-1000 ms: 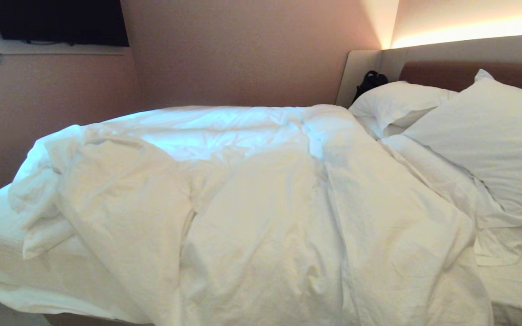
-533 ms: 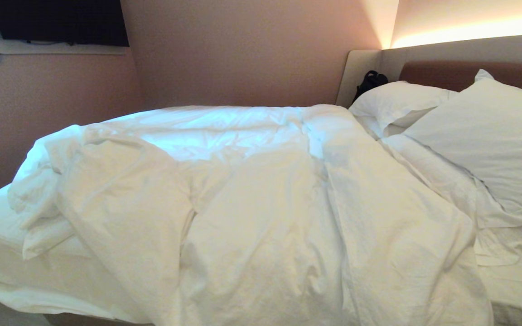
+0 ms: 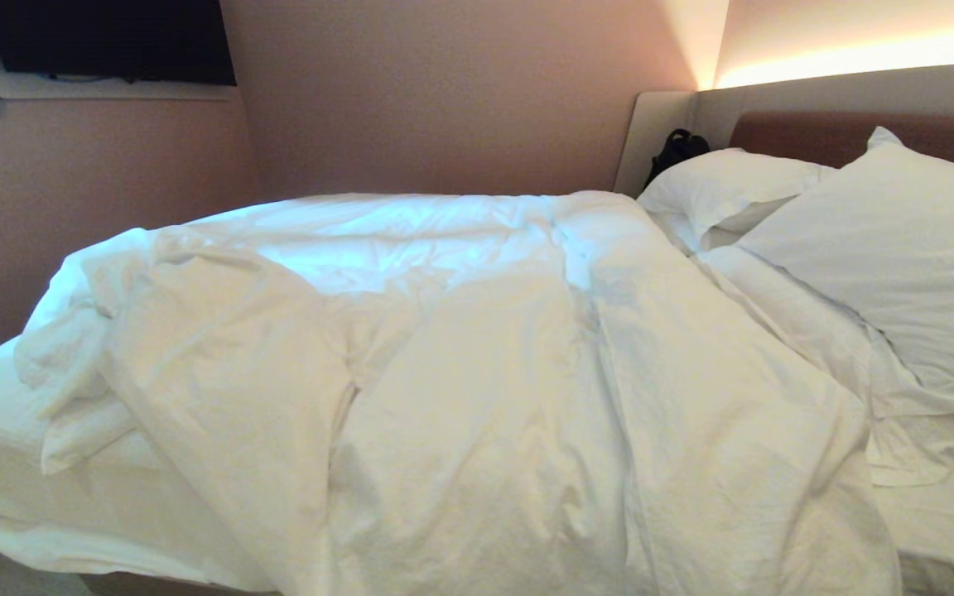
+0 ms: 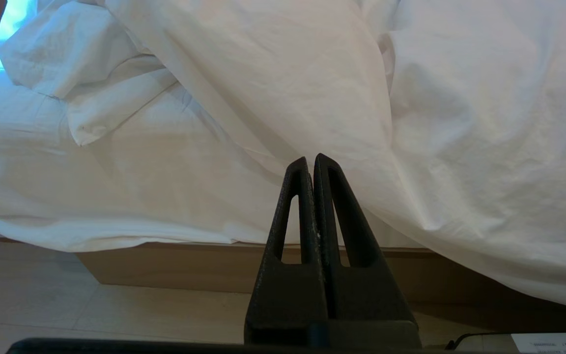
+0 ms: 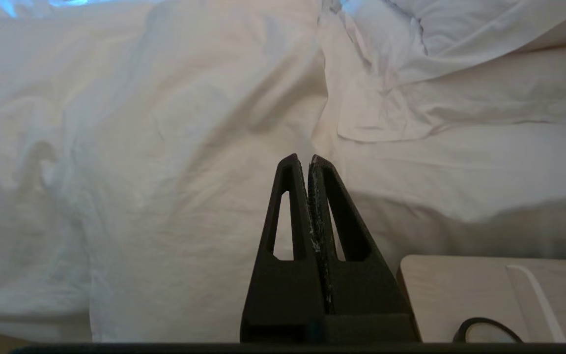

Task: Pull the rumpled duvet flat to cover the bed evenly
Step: Hold the folded corner of the quilt

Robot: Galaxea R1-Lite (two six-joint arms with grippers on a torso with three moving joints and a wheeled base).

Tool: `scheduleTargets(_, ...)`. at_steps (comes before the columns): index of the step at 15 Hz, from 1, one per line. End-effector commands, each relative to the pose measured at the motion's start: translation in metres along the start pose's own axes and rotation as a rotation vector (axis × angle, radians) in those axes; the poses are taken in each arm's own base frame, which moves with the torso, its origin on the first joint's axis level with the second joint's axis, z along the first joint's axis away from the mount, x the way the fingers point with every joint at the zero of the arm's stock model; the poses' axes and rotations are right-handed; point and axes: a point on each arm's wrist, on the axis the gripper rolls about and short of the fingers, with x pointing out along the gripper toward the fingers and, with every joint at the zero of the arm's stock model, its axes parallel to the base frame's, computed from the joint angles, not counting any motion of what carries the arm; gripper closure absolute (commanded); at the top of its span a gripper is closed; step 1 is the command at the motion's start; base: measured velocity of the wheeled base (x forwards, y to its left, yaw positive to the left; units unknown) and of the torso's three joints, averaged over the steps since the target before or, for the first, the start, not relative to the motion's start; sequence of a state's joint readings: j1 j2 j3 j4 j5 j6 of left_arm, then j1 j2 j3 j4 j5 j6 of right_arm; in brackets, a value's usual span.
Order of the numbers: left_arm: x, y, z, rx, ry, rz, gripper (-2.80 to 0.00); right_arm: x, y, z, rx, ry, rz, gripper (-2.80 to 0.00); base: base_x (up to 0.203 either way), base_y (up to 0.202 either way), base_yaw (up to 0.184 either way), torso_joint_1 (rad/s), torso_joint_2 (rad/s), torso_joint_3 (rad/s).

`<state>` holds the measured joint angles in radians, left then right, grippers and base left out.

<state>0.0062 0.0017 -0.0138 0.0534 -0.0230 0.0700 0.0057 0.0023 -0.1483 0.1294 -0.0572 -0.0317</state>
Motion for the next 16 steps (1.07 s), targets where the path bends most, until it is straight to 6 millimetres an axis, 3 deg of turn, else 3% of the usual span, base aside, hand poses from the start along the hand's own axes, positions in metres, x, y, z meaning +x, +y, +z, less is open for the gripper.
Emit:
scheduleTargets(1, 0.000, 0.000, 0.000, 0.001, 0.000, 0.000, 0.00, 0.001, 0.000, -0.003, -0.001, 0.011, -0.001, 0.00, 0.000, 0.000, 0.000, 0.000, 0.00, 0.000)
scheduleTargets(16, 0.000, 0.000, 0.000, 0.001, 0.002, 0.000, 0.00, 0.006, 0.001, -0.019, 0.036, 0.061, 0.014, 0.00, 0.000, 0.000, 0.000, 0.000, 0.00, 0.000)
